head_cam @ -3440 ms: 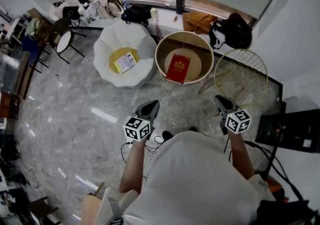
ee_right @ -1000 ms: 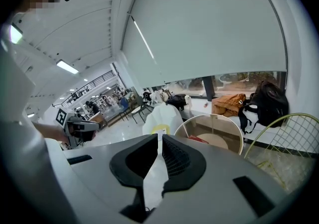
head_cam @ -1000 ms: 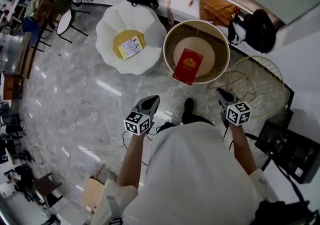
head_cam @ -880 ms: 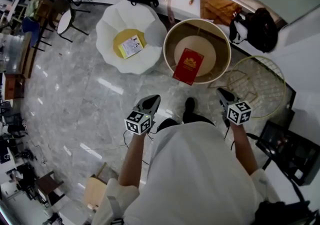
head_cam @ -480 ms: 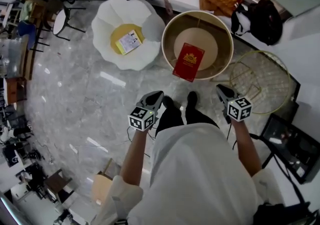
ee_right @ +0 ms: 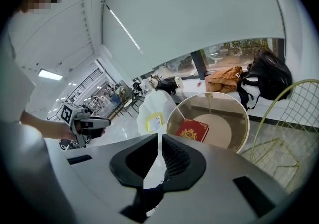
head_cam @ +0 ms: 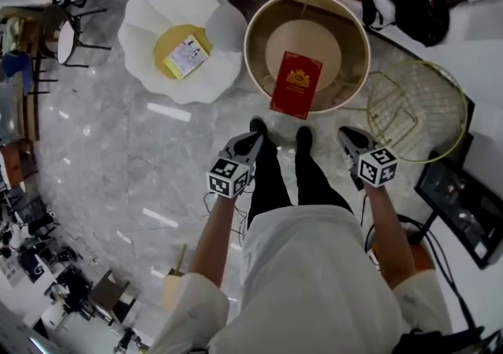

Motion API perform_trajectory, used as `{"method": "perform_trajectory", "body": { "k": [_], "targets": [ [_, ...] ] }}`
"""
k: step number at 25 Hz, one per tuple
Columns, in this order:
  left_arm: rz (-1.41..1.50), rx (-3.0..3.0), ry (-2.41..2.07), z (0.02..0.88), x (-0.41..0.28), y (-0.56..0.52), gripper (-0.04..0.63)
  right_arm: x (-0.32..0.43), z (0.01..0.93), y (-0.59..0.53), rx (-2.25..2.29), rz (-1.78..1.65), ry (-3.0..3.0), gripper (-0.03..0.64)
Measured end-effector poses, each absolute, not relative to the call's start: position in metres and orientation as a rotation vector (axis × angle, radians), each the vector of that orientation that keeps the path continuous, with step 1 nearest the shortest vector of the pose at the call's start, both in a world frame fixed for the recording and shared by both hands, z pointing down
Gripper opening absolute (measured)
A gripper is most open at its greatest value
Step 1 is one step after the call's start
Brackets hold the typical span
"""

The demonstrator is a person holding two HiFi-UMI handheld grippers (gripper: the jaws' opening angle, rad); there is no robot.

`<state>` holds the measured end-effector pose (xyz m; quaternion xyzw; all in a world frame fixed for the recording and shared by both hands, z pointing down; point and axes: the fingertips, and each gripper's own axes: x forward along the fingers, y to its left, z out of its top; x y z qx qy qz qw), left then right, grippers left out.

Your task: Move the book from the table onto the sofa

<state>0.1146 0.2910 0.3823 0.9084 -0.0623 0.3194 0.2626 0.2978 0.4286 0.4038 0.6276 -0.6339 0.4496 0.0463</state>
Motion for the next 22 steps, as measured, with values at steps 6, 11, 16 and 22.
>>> {"method": "perform_trajectory", "body": {
  "k": [6, 11, 16, 22],
  "targets": [
    [0.933, 2.393, -0.113, 0.44, 0.119, 0.275, 0.002, 0.288, 0.454, 0.419, 1.959, 1.505, -1.853, 0.048],
    [1.015, 2.327, -0.074, 0.503, 0.122, 0.268, 0.002, 0.276, 0.512, 0.416, 1.967, 1.664, -1.798, 0.049],
    [1.083, 2.249, -0.021, 0.563, 0.124, 0.268, 0.009, 0.268, 0.572, 0.412, 1.977, 1.793, -1.735, 0.051],
    [1.17, 2.151, -0.003, 0.634, 0.122, 0.268, 0.088, 0.254, 0.644, 0.412, 1.94, 2.006, -1.676, 0.134]
  ]
}}
